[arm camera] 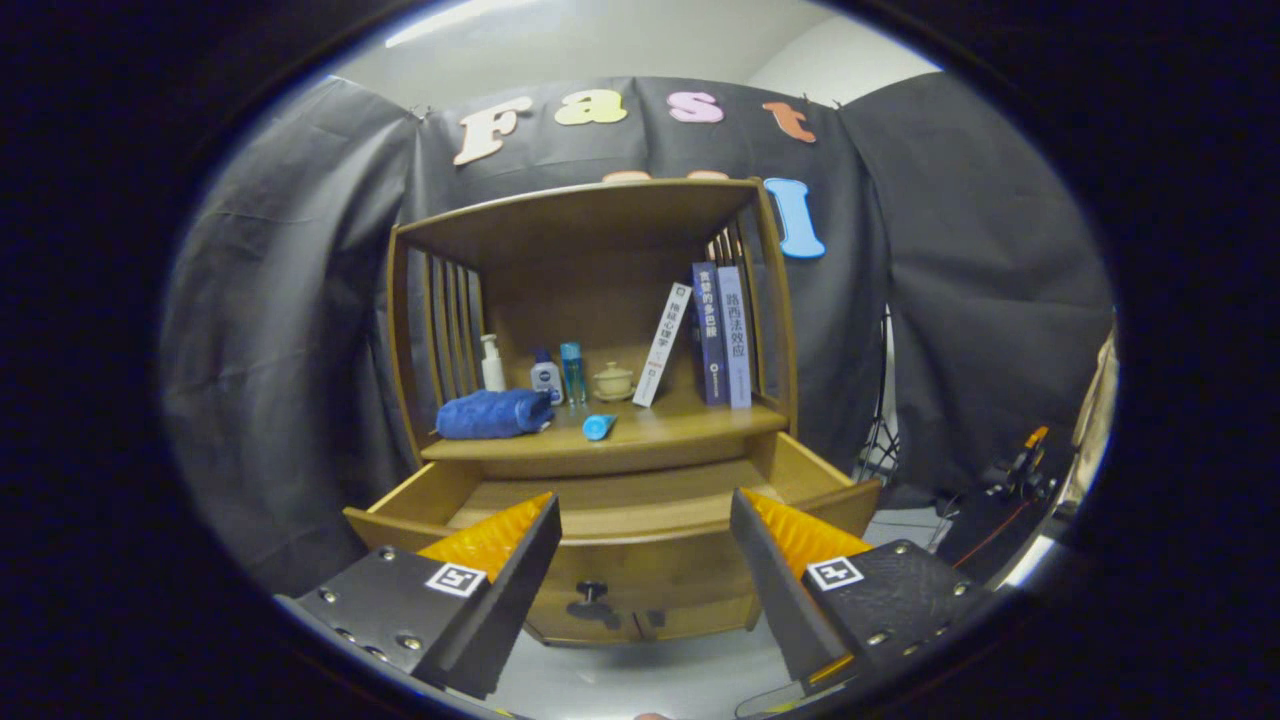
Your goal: Pull open the drawer, take out the items inside it, and place them on the countertop above the cabinet.
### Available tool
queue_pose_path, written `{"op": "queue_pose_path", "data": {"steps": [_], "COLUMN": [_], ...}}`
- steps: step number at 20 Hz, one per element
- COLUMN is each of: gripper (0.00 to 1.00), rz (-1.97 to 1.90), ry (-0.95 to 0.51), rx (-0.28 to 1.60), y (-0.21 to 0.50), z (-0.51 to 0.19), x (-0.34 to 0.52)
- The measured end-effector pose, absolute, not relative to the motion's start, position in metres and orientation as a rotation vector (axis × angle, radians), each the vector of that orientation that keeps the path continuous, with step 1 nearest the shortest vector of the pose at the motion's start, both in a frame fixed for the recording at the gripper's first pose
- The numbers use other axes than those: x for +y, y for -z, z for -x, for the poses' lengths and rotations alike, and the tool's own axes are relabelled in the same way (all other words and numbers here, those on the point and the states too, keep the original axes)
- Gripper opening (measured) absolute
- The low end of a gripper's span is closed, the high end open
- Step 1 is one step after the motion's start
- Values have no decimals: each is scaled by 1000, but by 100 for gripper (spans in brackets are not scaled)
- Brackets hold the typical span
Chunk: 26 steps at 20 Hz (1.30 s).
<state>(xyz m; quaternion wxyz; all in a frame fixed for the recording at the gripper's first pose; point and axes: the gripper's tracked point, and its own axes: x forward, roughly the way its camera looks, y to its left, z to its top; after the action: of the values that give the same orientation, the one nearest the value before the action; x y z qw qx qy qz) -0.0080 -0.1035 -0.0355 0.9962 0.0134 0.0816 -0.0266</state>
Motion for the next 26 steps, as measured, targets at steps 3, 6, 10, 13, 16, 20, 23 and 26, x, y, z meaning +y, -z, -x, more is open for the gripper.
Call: {"op": "queue_pose_path", "data": {"steps": [3, 6, 10, 13, 16, 20, 23, 26], "gripper": [100, 100, 100, 100, 100, 100, 100, 100], "rz": [-27, -25, -17, -11, 17, 37, -3, -12], "ry": [37, 19, 3, -21, -39, -42, -32, -11], "rx": [203, 235, 263, 273, 272, 291, 303, 300], "y": [66, 92, 118, 130, 137, 149, 154, 154], "z": [15, 12, 5, -2, -8, -19, -33, -47], "x": [-98, -89, -72, -55, -43, -34, -30, -31]}}
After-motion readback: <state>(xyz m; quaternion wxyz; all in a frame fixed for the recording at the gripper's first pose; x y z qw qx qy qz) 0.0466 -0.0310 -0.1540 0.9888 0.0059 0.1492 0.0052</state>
